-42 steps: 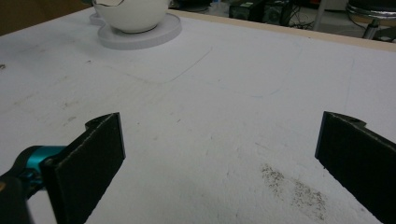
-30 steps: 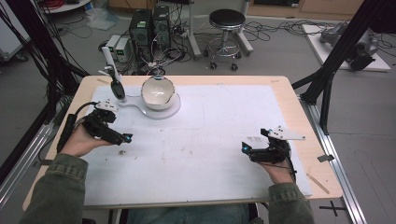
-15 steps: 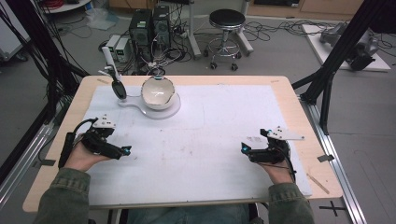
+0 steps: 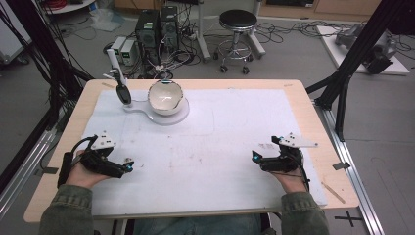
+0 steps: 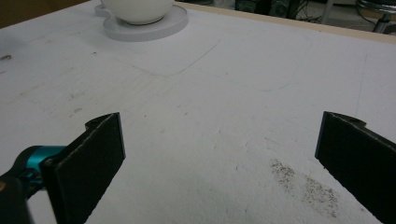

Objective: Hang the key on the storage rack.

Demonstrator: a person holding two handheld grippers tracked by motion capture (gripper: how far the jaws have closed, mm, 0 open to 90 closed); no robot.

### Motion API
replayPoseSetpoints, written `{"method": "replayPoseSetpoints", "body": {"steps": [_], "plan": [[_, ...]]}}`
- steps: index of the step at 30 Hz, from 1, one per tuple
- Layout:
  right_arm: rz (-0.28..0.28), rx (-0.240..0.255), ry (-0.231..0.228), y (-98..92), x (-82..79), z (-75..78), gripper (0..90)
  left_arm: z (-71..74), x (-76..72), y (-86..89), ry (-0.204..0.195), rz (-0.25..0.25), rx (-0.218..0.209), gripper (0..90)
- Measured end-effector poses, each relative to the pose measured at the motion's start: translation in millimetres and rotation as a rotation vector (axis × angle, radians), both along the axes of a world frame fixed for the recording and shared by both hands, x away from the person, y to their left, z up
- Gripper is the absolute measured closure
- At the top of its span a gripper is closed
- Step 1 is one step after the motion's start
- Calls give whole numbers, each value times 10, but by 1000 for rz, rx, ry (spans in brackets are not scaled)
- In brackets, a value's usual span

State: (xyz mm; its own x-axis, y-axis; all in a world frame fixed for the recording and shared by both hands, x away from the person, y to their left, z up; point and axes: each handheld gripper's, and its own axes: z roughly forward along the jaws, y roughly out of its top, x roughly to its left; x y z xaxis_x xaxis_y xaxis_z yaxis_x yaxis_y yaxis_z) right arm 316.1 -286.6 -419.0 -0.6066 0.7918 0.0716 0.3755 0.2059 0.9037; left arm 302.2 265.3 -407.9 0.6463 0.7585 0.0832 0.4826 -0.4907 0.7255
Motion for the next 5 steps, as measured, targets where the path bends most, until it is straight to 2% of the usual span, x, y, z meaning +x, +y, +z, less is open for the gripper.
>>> {"method": "replayPoseSetpoints", "body": {"steps": [5], "plan": [[7, -4, 4, 12, 0, -11, 5, 19, -2, 41, -8, 15, -28, 21]]}}
